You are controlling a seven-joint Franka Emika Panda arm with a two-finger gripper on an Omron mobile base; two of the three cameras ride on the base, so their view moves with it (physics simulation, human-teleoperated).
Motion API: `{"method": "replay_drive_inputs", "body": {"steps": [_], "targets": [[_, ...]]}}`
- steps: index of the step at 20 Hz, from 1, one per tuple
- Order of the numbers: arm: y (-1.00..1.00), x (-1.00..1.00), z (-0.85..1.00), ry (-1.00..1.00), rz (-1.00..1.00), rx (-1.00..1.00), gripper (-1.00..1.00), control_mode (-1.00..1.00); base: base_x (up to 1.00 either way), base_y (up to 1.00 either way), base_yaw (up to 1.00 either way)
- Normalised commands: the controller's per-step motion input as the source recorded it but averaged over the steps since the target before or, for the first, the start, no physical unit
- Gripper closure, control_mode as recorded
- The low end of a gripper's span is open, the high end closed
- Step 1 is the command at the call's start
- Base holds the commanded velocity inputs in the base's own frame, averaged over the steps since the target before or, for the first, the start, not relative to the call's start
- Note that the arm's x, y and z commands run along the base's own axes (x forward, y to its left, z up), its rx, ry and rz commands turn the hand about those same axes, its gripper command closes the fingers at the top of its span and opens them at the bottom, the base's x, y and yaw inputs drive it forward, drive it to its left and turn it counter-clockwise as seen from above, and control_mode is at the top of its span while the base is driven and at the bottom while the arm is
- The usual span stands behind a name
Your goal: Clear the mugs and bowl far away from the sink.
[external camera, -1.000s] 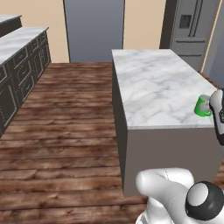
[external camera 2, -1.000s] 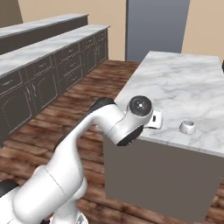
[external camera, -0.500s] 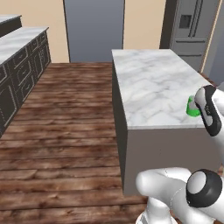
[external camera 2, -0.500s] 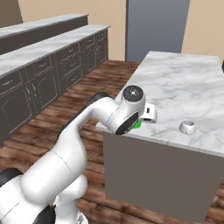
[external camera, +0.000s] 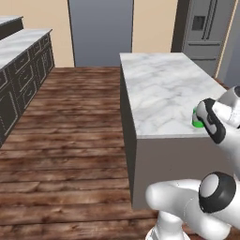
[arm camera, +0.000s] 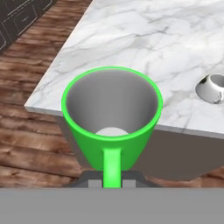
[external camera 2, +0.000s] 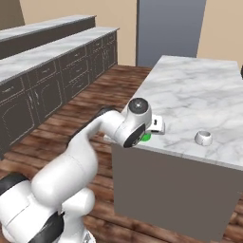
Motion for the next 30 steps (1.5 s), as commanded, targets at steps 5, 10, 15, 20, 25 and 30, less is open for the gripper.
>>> {"method": "replay_drive_inputs", "body": {"steps": [5, 10, 15, 20, 25, 30], "targets": [[0.0, 0.46, -0.04, -0.04, 0.0, 0.0, 1.0, -1.0, 0.0, 0.0, 0.0], [0.0, 0.6, 0.0, 0.0, 0.0, 0.0, 1.0, -1.0, 0.0, 0.0, 0.0], [0.0, 0.62, -0.11, 0.0, 0.0, 0.0, 1.0, -1.0, 0.0, 0.0, 0.0], [0.0, 0.6, -0.24, 0.0, 0.0, 0.0, 1.0, -1.0, 0.0, 0.0, 0.0], [0.0, 0.45, -0.47, 0.0, 0.0, 0.0, 1.0, -1.0, 0.0, 0.0, 0.0], [0.0, 0.32, -0.51, 0.0, 0.0, 0.02, 1.0, -1.0, 0.0, 0.0, 0.0]]}}
